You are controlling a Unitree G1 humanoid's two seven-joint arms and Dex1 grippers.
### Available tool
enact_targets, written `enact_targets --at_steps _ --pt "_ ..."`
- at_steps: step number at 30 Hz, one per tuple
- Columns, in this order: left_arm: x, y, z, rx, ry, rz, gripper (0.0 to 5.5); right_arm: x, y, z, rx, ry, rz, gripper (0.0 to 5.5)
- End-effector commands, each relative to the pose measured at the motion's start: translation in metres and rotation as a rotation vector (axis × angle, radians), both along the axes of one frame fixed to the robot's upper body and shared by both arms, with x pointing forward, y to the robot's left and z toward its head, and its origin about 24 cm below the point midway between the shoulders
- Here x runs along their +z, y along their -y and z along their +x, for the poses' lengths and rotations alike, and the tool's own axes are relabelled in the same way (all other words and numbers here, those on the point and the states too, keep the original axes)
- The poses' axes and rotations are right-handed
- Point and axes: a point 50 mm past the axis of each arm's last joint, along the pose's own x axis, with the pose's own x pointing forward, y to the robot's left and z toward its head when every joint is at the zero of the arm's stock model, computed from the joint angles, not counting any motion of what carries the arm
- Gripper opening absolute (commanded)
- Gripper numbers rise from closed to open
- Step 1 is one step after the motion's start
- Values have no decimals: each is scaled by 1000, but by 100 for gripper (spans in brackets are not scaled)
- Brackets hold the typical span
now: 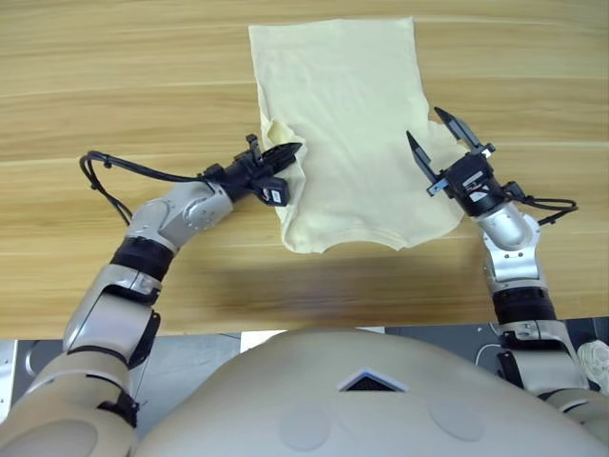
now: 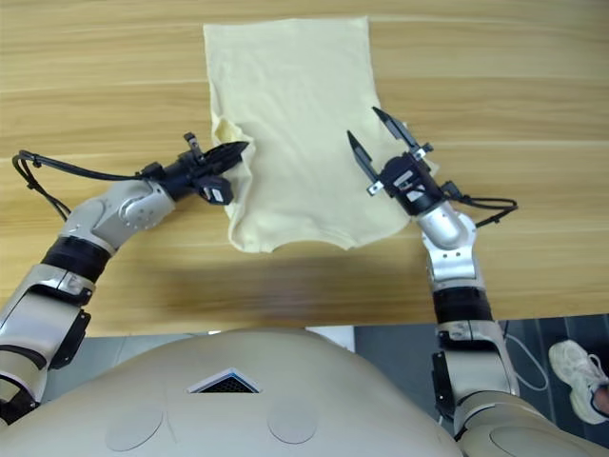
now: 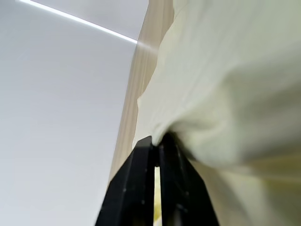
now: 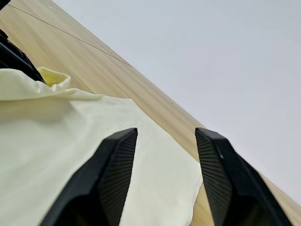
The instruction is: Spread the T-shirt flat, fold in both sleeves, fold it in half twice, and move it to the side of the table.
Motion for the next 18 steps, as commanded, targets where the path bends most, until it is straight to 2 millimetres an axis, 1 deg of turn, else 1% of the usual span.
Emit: enact_targets --at_steps 1,3,4,7,10,11,13,14,16,18 --pt "-22 3 -14 -37 -118 41 95 2 -2 2 12 1 -5 229" --pt "-23 3 -15 -42 -136 37 128 2 -2 2 13 2 -6 229" --pt "-23 3 -15 -42 -142 36 133 2 -2 2 14 2 -6 229" --pt "-20 3 -13 -24 -149 6 181 2 -2 2 14 0 -6 229" --pt "-12 4 -10 6 -111 -71 228 4 1 1 12 10 -23 229" --pt "-8 5 -12 6 -102 -107 228 8 4 0 5 25 -39 229" --pt "1 8 -18 -24 -105 -206 228 24 25 -3 -57 88 -93 229" --pt "2 7 -23 -38 -115 -232 228 36 39 -4 -107 126 -119 229" --pt "0 2 -30 -38 -135 -248 228 55 58 -7 -167 183 -177 229" --pt "-1 -6 -33 -7 -129 -231 228 65 78 -12 -223 194 -284 229"
